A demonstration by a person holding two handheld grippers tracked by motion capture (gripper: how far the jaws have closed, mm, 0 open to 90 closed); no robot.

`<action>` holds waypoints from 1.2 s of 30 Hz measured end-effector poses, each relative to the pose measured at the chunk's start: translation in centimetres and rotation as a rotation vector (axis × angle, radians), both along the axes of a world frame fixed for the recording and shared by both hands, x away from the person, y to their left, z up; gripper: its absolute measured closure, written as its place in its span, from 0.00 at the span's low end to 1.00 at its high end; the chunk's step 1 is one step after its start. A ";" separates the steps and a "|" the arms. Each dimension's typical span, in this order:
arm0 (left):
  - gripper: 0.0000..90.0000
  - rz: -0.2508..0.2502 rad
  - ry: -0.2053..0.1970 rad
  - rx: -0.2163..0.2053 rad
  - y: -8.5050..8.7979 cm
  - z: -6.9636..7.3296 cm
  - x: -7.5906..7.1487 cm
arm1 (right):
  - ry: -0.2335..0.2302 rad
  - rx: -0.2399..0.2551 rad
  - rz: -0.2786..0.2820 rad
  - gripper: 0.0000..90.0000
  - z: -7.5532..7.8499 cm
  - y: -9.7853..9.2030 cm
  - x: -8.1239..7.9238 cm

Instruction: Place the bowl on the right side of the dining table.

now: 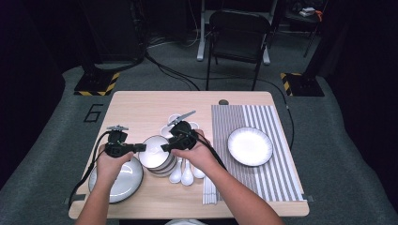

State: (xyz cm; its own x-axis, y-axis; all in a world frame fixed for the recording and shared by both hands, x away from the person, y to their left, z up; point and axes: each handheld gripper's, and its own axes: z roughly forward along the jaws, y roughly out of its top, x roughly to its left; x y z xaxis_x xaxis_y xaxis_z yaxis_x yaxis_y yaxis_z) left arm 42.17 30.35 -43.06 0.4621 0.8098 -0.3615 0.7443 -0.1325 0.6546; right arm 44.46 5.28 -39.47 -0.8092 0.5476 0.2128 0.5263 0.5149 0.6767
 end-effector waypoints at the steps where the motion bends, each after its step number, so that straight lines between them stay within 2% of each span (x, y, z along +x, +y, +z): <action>1: 0.95 0.000 0.001 0.003 0.0 0.0 0.0 | 0.001 -0.001 -0.006 0.61 0.0 0.1 0.0; 7: 0.95 0.002 0.004 0.000 0.1 0.1 0.0 | -0.008 -0.023 -0.019 0.61 -0.2 0.8 0.1; 9: 0.95 0.005 0.004 -0.002 0.2 0.2 0.0 | -0.027 -0.037 -0.005 0.62 -0.3 0.8 0.3; 21: 0.95 0.007 -0.003 -0.016 0.3 0.3 -0.1 | -0.016 -0.060 -0.023 0.64 -1.1 1.7 0.7; 27: 0.95 0.011 0.007 -0.010 0.3 0.3 -0.1 | -0.035 -0.092 -0.024 0.68 -1.3 2.0 0.8; 36: 0.94 0.007 0.008 0.003 0.0 0.2 -0.1 | -0.062 -0.124 -0.050 0.81 -1.2 2.3 1.0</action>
